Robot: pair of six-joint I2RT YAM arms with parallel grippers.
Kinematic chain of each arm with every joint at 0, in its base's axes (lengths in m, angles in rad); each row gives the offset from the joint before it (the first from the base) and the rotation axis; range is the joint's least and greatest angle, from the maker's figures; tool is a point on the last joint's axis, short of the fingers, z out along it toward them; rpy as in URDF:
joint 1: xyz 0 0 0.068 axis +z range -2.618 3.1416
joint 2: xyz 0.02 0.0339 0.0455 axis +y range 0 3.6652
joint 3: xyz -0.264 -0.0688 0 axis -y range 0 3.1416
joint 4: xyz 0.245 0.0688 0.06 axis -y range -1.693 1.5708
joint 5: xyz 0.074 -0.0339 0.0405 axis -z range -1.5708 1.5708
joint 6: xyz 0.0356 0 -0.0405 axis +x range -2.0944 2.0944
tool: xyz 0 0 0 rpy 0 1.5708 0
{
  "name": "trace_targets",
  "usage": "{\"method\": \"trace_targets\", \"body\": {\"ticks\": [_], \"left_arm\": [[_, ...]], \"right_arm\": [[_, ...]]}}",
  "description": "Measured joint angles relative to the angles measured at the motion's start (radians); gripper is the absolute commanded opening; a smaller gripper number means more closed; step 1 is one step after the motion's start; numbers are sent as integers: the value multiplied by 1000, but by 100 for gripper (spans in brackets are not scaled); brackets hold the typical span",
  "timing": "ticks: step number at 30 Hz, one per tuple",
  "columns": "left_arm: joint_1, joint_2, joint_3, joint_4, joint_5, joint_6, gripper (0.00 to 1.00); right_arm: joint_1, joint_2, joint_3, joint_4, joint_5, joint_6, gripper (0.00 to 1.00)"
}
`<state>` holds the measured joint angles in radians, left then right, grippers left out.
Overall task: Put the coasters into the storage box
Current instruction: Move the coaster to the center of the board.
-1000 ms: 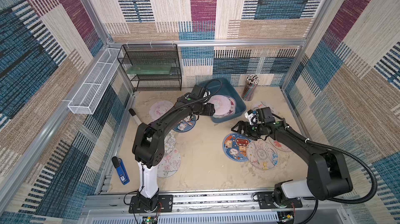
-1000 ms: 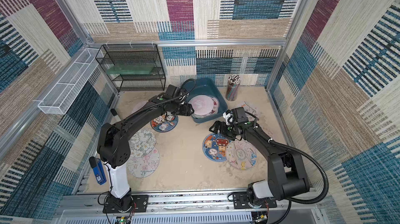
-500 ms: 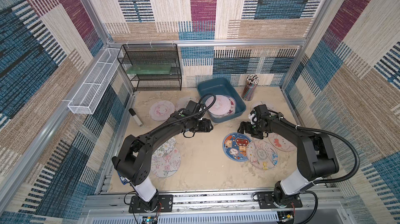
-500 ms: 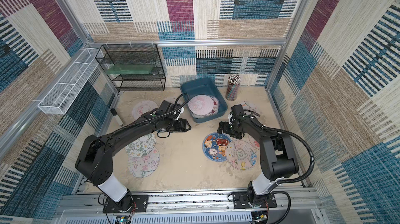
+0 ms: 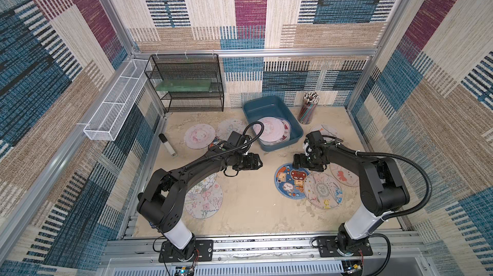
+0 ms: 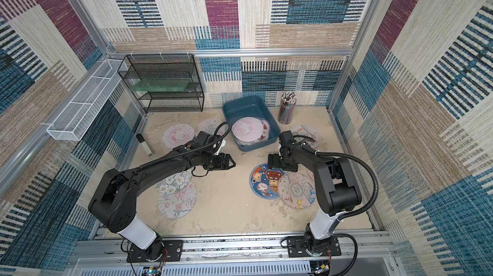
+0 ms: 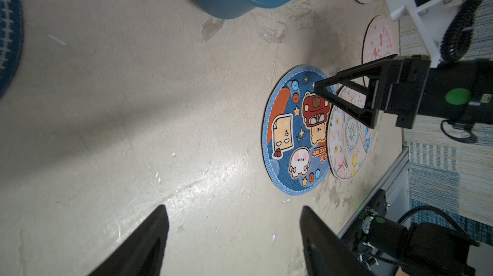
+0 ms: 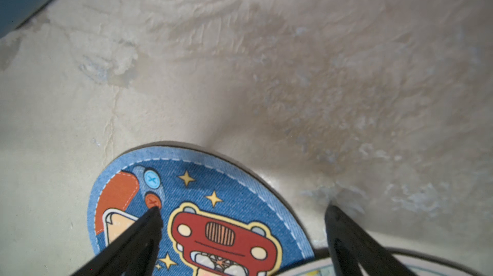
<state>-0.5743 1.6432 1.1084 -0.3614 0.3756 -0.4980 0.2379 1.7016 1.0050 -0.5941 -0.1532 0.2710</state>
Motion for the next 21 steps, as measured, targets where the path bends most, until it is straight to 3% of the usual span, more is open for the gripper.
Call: {"method": "trace_targets", "body": {"ticks": [9, 21], "left_arm": [[0, 0, -25, 18, 5, -1, 77], [0, -3, -60, 36, 5, -4, 77]], "right_arm": [[83, -31, -42, 32, -9, 2, 97], [266, -26, -29, 22, -202, 87, 97]]}}
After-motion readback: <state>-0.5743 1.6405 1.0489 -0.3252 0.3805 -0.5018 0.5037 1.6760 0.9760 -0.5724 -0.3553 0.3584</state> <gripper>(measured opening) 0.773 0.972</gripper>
